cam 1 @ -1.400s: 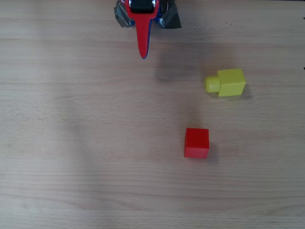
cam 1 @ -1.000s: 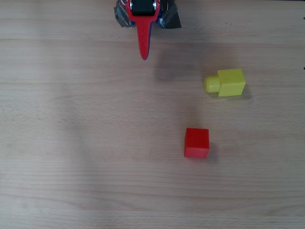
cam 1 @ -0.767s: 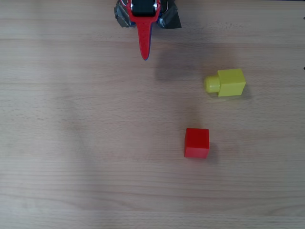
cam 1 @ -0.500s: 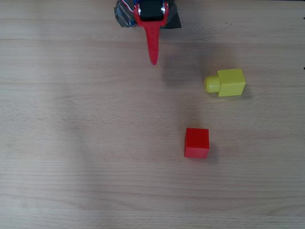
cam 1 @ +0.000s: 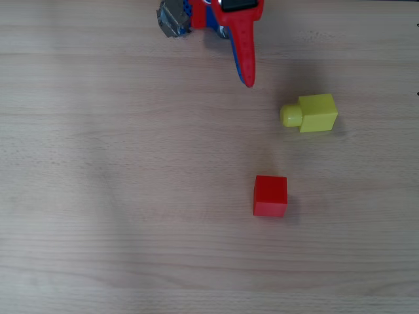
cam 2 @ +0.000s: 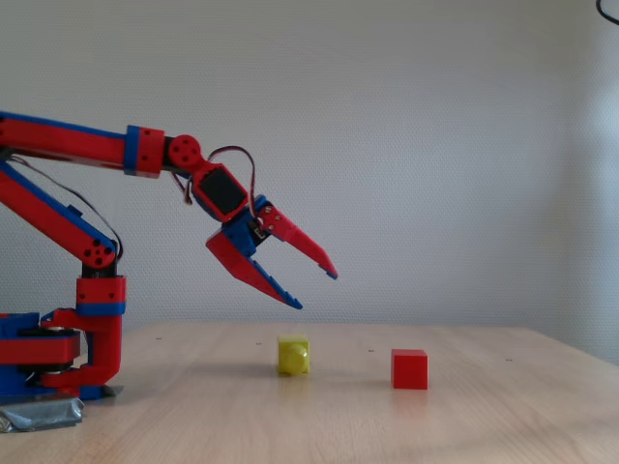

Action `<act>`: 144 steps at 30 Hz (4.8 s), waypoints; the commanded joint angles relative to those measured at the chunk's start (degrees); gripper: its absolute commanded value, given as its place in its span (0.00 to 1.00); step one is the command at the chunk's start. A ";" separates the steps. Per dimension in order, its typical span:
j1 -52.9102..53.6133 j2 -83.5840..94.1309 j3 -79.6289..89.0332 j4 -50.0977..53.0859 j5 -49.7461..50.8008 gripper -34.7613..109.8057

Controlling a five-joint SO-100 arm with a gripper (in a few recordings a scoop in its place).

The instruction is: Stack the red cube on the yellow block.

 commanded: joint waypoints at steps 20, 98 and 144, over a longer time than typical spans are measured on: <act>-5.80 -34.19 -33.75 13.10 5.27 0.53; -6.15 -61.79 -76.82 31.46 6.33 0.32; -25.75 -45.79 -49.83 30.67 5.71 0.30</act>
